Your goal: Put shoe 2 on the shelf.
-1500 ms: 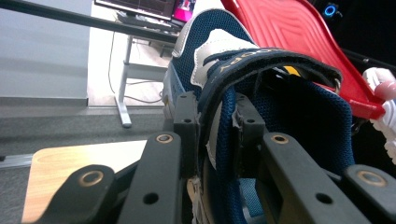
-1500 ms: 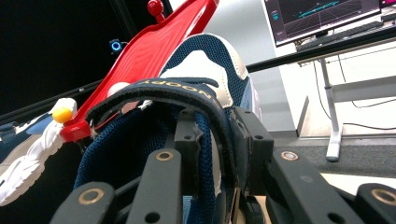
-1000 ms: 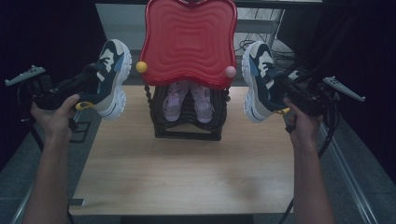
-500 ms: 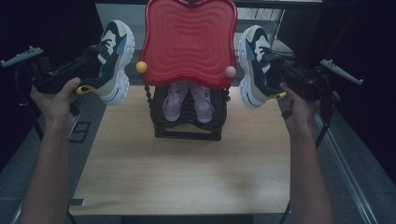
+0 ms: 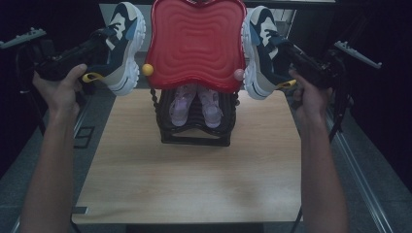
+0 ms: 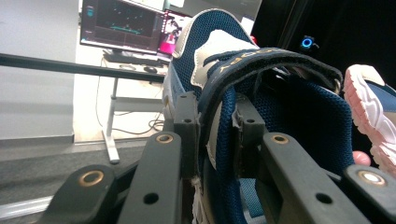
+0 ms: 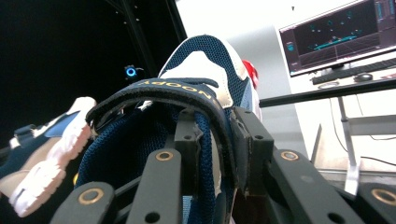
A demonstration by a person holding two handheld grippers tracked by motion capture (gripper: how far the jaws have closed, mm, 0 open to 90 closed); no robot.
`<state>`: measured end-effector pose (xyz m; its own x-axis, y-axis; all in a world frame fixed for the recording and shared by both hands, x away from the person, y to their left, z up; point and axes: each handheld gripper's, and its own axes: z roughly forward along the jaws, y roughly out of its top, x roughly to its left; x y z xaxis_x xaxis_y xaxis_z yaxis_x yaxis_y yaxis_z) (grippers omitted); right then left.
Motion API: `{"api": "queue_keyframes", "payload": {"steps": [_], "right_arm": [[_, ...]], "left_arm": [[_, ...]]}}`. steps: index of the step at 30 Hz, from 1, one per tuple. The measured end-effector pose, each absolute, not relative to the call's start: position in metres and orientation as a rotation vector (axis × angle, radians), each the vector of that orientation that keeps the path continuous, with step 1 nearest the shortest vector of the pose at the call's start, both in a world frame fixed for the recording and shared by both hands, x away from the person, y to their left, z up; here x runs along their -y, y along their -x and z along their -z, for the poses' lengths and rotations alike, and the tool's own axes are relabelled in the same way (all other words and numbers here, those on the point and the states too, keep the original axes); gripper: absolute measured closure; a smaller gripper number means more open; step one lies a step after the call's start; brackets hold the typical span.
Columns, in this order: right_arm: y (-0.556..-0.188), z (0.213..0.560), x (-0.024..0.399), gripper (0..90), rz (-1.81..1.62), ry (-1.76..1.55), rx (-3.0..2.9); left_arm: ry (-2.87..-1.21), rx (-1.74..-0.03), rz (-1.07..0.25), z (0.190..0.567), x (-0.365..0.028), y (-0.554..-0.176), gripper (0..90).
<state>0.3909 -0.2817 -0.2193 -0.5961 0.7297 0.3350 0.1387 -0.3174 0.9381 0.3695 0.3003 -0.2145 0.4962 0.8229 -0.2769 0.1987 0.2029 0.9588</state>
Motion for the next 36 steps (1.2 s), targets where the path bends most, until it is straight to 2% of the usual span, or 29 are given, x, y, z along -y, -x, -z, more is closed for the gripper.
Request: {"api": "queue_keyframes", "payload": {"steps": [11,18,36], "right_arm": [[-0.400,0.189,0.258,72.8,-1.996,-1.079,-1.538],[-0.412,0.171,0.228,72.8,-1.986,-1.046,-1.580],[-0.440,0.176,0.198,72.8,-1.968,-1.069,-1.619]], "left_arm": [[-1.328,-0.964,-0.548,0.190,-0.271,-0.386,75.5],[-1.337,-0.945,-0.536,0.179,-0.248,-0.402,75.6],[-1.351,-0.953,-0.528,0.182,-0.214,-0.431,75.6]]}}
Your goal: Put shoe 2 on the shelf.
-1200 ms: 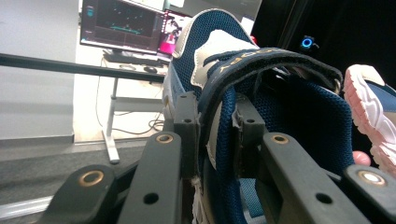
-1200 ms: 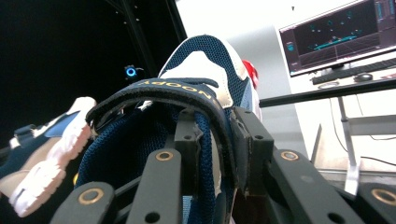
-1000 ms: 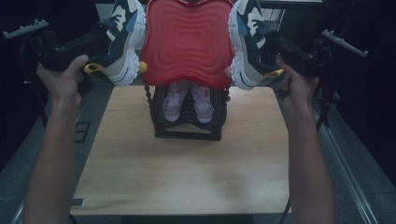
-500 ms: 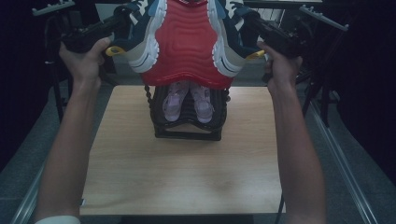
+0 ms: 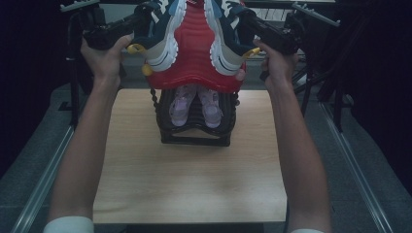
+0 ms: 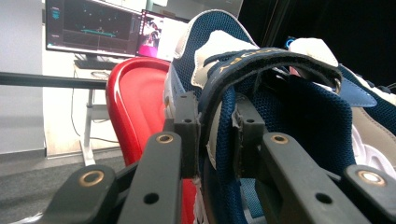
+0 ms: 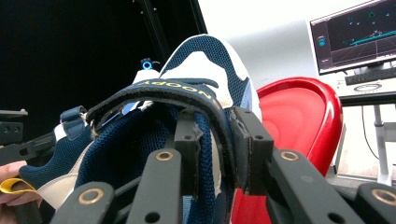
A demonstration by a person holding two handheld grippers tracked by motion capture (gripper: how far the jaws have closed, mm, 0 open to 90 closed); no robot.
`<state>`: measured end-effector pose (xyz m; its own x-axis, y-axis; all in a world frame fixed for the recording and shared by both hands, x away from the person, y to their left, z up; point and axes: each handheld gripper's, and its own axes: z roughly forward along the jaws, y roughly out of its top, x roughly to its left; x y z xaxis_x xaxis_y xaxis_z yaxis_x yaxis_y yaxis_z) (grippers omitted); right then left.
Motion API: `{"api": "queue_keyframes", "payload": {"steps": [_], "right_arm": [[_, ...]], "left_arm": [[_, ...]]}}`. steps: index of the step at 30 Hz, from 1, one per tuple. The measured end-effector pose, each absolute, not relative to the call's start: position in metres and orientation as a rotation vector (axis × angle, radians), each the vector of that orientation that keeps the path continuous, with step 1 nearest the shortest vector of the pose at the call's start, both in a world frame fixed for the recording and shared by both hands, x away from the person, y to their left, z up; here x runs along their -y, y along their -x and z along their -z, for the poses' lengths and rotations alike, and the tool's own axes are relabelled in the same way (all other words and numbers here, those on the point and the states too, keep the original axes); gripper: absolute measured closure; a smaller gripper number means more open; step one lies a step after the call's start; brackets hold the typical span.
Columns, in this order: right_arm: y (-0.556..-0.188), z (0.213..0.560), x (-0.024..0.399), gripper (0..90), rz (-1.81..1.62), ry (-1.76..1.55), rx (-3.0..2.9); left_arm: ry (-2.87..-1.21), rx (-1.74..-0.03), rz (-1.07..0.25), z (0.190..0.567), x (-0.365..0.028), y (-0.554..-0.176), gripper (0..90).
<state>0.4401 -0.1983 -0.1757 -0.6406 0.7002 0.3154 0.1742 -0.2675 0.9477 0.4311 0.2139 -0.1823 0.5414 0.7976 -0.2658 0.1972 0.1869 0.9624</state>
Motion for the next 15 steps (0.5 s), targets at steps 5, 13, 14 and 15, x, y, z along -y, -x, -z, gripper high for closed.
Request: {"api": "queue_keyframes", "payload": {"steps": [5,13,14,15], "right_arm": [[-0.445,0.178,0.189,72.8,-1.922,-1.075,-1.633],[-0.454,0.186,0.174,72.8,-1.812,-1.066,-1.640],[-0.456,0.188,0.172,72.8,-1.803,-1.066,-1.643],[-0.456,0.190,0.170,72.8,-1.799,-1.065,-1.646]], "left_arm": [[-1.358,-0.959,-0.548,0.184,-0.204,-0.437,75.6],[-1.393,-0.974,-0.617,0.194,-0.193,-0.448,75.5],[-1.399,-0.973,-0.626,0.196,-0.192,-0.449,75.4],[-1.404,-0.973,-0.629,0.197,-0.191,-0.449,75.4]]}}
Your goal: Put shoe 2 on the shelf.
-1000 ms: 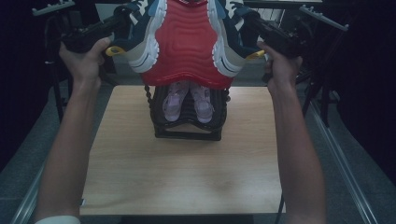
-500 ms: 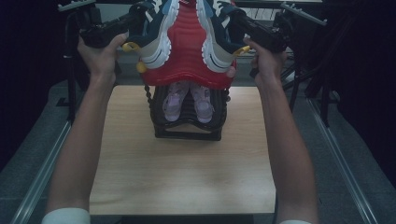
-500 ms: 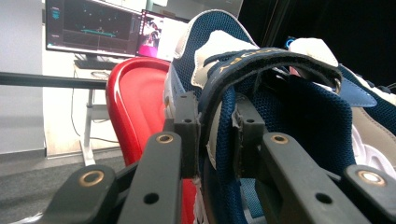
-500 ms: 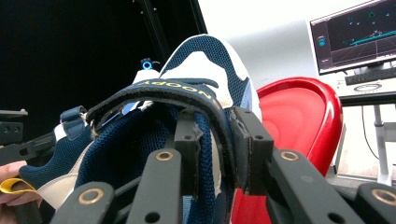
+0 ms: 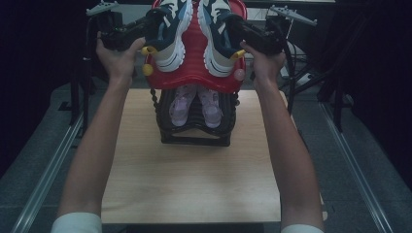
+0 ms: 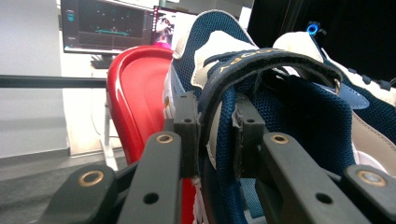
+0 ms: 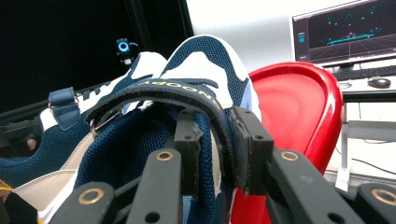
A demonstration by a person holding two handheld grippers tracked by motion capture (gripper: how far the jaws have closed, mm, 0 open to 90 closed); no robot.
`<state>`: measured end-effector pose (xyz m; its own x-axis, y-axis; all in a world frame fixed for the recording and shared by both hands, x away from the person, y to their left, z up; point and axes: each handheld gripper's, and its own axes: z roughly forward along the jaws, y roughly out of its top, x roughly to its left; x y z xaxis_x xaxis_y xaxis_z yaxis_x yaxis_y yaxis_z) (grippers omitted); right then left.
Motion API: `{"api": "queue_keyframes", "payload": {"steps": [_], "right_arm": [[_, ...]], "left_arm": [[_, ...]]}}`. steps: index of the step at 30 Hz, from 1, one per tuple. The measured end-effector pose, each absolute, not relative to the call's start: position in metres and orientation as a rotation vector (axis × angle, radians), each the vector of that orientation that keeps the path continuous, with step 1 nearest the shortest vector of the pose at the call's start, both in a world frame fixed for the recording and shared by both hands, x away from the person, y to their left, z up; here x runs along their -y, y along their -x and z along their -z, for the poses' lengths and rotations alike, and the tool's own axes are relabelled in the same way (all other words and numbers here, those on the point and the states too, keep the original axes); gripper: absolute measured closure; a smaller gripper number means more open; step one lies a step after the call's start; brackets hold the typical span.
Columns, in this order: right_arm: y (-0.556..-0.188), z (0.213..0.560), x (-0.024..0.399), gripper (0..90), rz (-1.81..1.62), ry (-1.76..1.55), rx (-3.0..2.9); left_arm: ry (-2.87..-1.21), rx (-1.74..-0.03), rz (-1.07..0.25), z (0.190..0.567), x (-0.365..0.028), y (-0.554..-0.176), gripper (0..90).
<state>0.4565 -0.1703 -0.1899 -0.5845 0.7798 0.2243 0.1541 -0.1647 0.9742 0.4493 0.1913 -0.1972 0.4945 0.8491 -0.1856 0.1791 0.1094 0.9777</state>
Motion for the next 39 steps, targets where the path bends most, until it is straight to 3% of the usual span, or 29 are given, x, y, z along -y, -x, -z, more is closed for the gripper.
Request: {"api": "queue_keyframes", "payload": {"steps": [10,19,29,39], "right_arm": [[-0.456,0.194,0.154,70.9,-1.690,-1.006,-1.657],[-0.458,0.194,0.140,64.3,-1.642,-0.956,-1.699],[-0.462,0.197,0.142,48.4,-1.655,-0.968,-1.723],[-0.457,0.195,0.160,44.9,-1.796,-0.963,-1.688]], "left_arm": [[-1.407,-0.949,-0.624,0.206,-0.182,-0.452,72.8],[-1.392,-0.926,-0.557,0.209,-0.175,-0.455,58.5],[-1.378,-0.923,-0.526,0.208,-0.180,-0.455,37.9],[-1.348,-0.898,-0.493,0.204,-0.187,-0.448,36.2]]}}
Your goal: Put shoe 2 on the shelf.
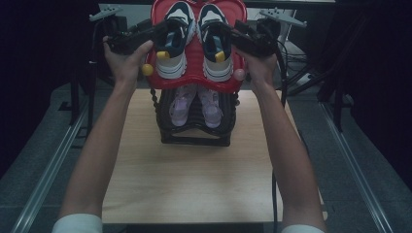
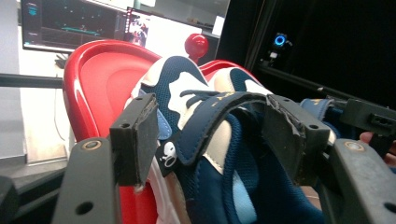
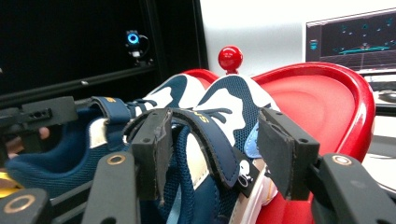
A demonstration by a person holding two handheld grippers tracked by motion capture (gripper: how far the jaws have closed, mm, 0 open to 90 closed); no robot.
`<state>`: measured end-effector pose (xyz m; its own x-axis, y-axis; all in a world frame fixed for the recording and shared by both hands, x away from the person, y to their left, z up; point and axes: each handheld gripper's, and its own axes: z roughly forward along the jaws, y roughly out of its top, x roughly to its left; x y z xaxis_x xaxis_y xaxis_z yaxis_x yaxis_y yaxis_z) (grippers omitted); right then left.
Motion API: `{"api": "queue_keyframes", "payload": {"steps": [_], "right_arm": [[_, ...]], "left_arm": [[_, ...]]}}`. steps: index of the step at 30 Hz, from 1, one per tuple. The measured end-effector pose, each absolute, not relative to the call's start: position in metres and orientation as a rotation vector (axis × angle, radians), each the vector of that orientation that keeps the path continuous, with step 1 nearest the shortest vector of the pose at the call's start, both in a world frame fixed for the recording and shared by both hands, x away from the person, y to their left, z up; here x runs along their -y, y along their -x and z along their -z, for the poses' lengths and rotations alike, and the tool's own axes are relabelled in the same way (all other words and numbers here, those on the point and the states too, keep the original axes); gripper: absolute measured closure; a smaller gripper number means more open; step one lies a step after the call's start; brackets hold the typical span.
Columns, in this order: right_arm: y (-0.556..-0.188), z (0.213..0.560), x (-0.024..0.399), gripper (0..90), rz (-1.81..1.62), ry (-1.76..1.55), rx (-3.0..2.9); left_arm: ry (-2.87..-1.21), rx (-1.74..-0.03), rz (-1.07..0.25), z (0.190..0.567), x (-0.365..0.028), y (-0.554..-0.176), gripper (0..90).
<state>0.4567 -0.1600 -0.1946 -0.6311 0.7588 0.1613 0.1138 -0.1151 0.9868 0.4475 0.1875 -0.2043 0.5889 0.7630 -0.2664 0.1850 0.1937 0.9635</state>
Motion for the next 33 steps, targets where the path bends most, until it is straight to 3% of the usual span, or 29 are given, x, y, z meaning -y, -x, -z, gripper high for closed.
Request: {"api": "queue_keyframes", "payload": {"steps": [33], "right_arm": [[-0.415,0.215,0.205,47.6,-1.873,-0.913,-1.665]], "left_arm": [[-1.321,-0.884,-0.434,0.222,-0.231,-0.398,38.2]]}}
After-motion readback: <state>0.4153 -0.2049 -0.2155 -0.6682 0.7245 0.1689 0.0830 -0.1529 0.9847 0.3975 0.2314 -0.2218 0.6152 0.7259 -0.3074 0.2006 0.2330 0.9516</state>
